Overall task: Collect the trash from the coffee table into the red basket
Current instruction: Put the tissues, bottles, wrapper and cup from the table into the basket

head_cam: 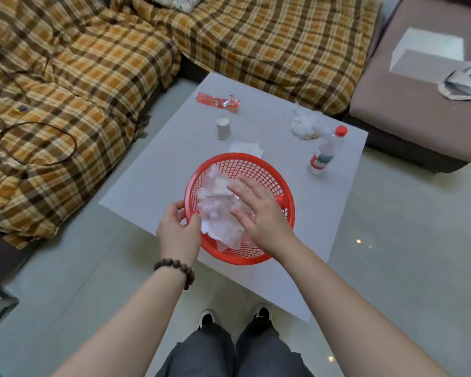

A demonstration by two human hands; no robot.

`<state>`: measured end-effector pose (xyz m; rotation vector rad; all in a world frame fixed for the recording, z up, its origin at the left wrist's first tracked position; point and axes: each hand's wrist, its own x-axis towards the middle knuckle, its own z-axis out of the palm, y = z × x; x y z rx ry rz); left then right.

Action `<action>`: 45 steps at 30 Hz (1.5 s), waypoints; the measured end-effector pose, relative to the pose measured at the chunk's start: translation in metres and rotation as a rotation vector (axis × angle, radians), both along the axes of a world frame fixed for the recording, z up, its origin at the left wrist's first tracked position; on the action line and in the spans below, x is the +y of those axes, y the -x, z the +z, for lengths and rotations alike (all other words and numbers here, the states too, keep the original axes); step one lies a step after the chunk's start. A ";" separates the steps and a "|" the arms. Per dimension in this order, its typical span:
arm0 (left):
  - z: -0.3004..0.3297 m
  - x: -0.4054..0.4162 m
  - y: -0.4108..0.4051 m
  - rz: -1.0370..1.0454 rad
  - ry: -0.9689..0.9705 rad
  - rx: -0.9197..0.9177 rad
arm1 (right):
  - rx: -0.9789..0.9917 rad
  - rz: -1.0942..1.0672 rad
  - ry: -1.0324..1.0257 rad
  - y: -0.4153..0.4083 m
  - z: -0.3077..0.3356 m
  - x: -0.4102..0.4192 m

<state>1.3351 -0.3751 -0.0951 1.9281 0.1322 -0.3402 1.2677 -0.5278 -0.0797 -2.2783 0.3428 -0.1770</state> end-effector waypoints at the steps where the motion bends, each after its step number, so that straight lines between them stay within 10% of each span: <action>1: 0.004 0.000 -0.003 -0.021 0.006 -0.001 | -0.021 -0.046 0.012 0.005 0.005 -0.001; 7: 0.020 -0.004 -0.010 -0.133 0.039 0.018 | 0.018 -0.459 0.097 0.051 0.013 -0.020; 15: 0.031 -0.023 0.011 -0.206 0.053 0.008 | 0.104 -0.635 -0.277 0.097 0.008 -0.030; 45: 0.025 -0.201 0.216 0.240 -0.076 -0.126 | 0.034 -0.157 -0.338 0.222 0.013 -0.262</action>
